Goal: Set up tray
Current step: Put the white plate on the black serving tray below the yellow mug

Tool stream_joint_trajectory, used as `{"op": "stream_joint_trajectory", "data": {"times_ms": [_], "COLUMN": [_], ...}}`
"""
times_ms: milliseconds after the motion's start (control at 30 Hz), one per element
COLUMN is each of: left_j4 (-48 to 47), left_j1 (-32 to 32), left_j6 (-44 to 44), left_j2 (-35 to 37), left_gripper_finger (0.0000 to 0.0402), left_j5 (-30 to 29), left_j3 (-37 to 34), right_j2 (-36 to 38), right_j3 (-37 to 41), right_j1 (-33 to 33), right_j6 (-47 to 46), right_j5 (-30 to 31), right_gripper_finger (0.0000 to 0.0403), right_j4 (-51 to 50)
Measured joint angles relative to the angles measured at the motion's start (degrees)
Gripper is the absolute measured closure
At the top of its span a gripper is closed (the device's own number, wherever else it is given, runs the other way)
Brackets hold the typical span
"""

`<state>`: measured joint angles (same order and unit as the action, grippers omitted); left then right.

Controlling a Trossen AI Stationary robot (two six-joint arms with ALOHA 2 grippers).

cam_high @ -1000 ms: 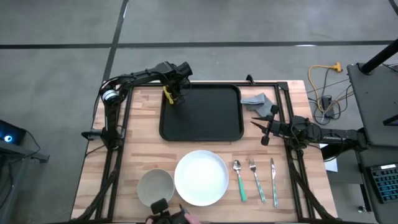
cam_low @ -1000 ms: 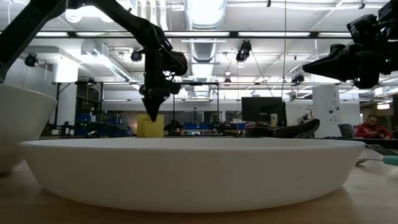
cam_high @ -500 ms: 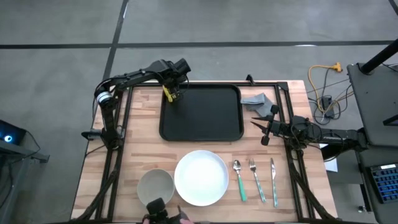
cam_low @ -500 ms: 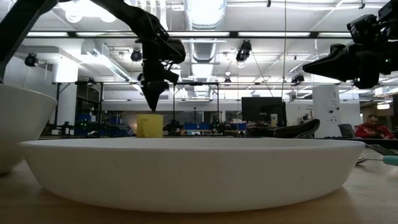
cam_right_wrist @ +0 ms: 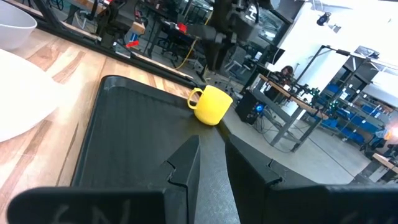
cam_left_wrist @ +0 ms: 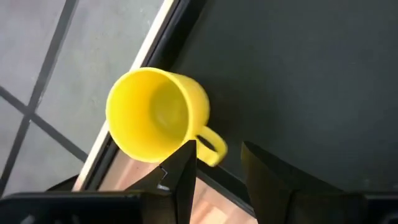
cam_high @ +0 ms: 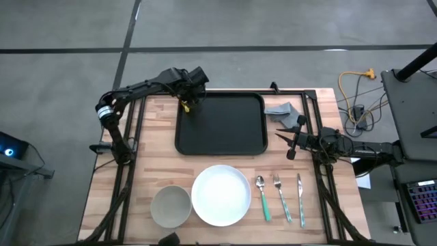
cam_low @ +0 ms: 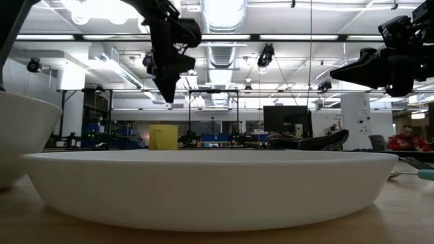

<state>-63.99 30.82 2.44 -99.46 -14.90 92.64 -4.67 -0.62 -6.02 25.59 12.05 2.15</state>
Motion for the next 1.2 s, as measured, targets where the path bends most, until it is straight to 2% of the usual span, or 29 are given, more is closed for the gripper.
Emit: {"op": "stream_joint_trajectory", "data": {"times_ms": [500, 900, 1200], "left_j4": [-1.5, -1.6, -1.6], "left_j1": [-9.9, -19.5, -21.8], "left_j6": [-11.9, -19.1, -24.4], "left_j2": [5.8, 6.6, 6.6], "left_gripper_finger": [0.0289, 0.0289, 0.0289], "left_j5": [0.0, 1.4, 2.3], "left_j3": [0.0, 0.0, -1.4], "right_j2": [0.0, 0.0, 0.0], "right_j3": [0.0, 0.0, 0.0], "right_j1": [0.0, 0.0, 0.0], "right_j6": [0.0, 0.0, 0.0], "right_j5": [0.0, 0.0, 0.0], "right_gripper_finger": [0.0335, 0.0335, 0.0335], "right_j4": [0.0, 0.0, 0.0]}}
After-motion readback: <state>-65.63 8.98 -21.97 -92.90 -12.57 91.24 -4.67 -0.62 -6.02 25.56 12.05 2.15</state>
